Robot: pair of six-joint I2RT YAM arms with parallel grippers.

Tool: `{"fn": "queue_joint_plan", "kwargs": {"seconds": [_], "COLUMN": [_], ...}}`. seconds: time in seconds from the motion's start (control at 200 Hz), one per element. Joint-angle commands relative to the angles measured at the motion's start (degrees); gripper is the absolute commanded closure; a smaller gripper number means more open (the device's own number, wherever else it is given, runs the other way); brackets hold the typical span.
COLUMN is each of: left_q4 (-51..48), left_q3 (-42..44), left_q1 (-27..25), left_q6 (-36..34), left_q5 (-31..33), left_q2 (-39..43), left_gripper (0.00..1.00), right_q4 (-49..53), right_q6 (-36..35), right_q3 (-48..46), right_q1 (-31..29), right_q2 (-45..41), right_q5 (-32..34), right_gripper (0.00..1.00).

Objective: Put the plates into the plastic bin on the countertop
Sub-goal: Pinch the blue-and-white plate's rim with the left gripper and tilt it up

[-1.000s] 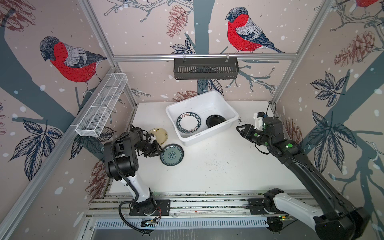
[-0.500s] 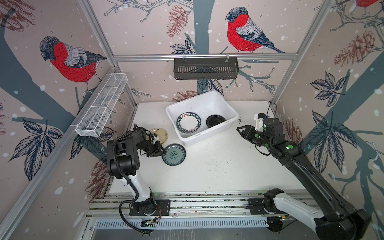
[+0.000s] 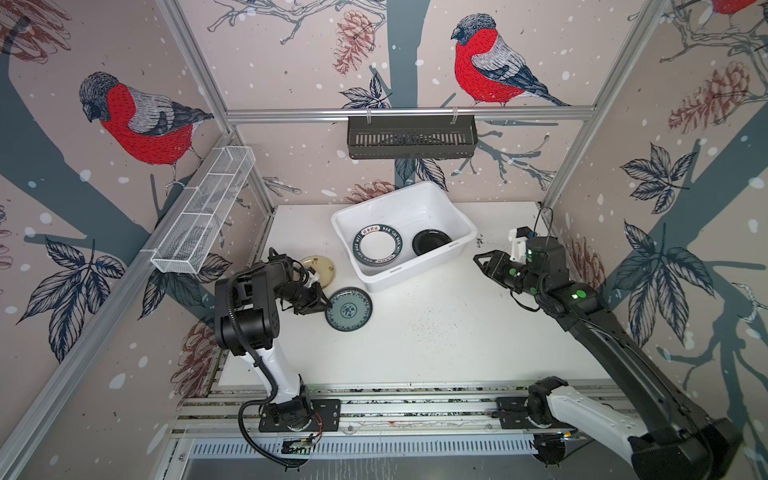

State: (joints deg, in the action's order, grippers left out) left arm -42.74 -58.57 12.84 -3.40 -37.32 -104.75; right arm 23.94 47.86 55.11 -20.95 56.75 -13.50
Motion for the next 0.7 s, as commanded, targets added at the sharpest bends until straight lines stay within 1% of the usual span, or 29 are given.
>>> {"fn": "queue_joint_plan", "kwargs": {"seconds": [0.0, 0.37, 0.495, 0.695], "left_q4": [-0.21, -0.07, -0.31, -1.06], "left_q3": [0.03, 0.12, 0.03, -0.29], "left_q1": [-0.34, -0.45, -0.45, -0.4], "left_q6": [-0.82, -1.0, -1.25, -1.96], "left_q5": [-0.41, -0.56, -0.65, -0.49], "left_q2": [-0.19, 0.4, 1.1, 1.85], "left_gripper": [0.82, 0.92, 0.94, 1.0], "right_q4": [-0.83, -1.42, -1.88, -2.49], "right_q6": [0.19, 0.05, -0.3, -0.92], "right_q3": [0.08, -0.18, 0.04, 0.94], "right_q1": [-0.08, -0.13, 0.03, 0.01], "right_q2": [-0.25, 0.22, 1.15, 2.81], "right_q5": [0.66, 0.84, 0.51, -0.12], "right_gripper": [0.56, 0.56, 0.56, 0.56]}}
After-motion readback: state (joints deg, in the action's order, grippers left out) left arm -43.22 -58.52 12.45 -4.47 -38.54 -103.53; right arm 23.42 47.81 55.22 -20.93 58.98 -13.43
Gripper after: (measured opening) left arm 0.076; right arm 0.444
